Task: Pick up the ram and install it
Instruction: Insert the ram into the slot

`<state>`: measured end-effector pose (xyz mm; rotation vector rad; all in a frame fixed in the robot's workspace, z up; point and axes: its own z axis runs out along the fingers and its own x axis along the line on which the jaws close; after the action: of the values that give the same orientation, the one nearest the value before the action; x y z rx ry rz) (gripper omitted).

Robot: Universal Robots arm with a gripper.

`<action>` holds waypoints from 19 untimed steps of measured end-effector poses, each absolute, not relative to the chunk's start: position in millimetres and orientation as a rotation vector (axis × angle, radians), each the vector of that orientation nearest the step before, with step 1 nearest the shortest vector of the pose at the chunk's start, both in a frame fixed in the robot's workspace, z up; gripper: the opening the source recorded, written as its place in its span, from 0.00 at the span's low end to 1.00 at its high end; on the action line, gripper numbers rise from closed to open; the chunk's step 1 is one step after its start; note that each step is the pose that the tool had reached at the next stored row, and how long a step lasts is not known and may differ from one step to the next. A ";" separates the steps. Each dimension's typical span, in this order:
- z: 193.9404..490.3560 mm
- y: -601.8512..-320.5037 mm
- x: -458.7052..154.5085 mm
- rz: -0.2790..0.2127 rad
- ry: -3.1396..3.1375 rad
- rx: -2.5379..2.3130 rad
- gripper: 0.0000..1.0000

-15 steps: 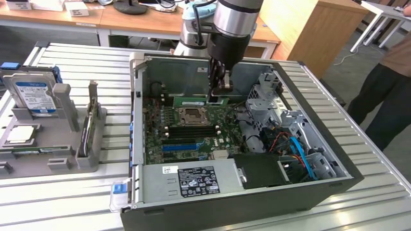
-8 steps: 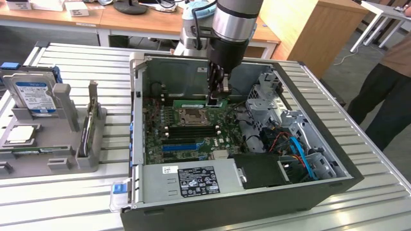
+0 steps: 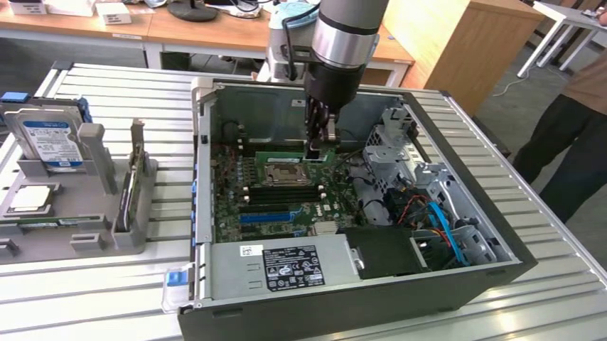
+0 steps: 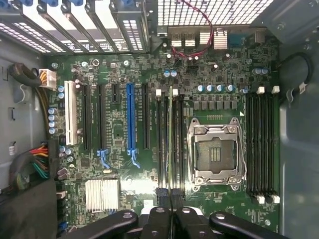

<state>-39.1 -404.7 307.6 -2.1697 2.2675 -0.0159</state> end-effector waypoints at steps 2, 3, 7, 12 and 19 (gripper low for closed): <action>305.8 -404.7 -39.1 -0.016 2.268 -2.170 0.12; 304.8 -404.7 -39.1 -0.016 2.268 -2.170 0.12; 303.4 -404.7 -39.1 -0.016 2.268 -2.170 0.12; 303.1 -404.7 -38.8 -0.016 2.267 -2.170 0.12; 301.5 -404.7 -38.5 -0.016 2.265 -2.171 0.12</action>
<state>-38.5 -404.7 301.5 -2.1714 2.2651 -0.0156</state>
